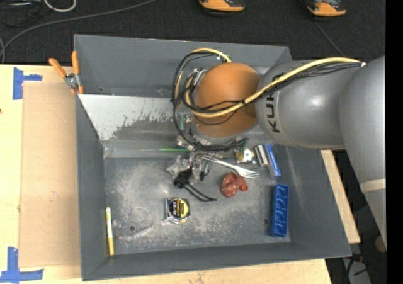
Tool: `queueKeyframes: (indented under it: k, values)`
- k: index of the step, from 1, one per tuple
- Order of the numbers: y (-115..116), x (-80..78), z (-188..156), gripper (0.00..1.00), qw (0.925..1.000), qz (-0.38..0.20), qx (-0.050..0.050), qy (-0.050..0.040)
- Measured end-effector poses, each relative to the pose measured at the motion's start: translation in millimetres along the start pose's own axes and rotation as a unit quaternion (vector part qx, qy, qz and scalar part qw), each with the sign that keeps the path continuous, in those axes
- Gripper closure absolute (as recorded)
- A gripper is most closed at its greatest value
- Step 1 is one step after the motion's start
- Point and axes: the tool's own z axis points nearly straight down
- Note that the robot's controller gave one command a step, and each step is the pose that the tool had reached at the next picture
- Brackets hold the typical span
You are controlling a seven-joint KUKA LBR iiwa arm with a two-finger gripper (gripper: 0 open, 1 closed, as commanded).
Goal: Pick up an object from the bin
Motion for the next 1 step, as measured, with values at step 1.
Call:
queueKeyframes:
  k: [1]
  values:
    - [1.9, 0.8, -9.0, 1.0, 1.0, 0.0, -0.003, 0.0018]
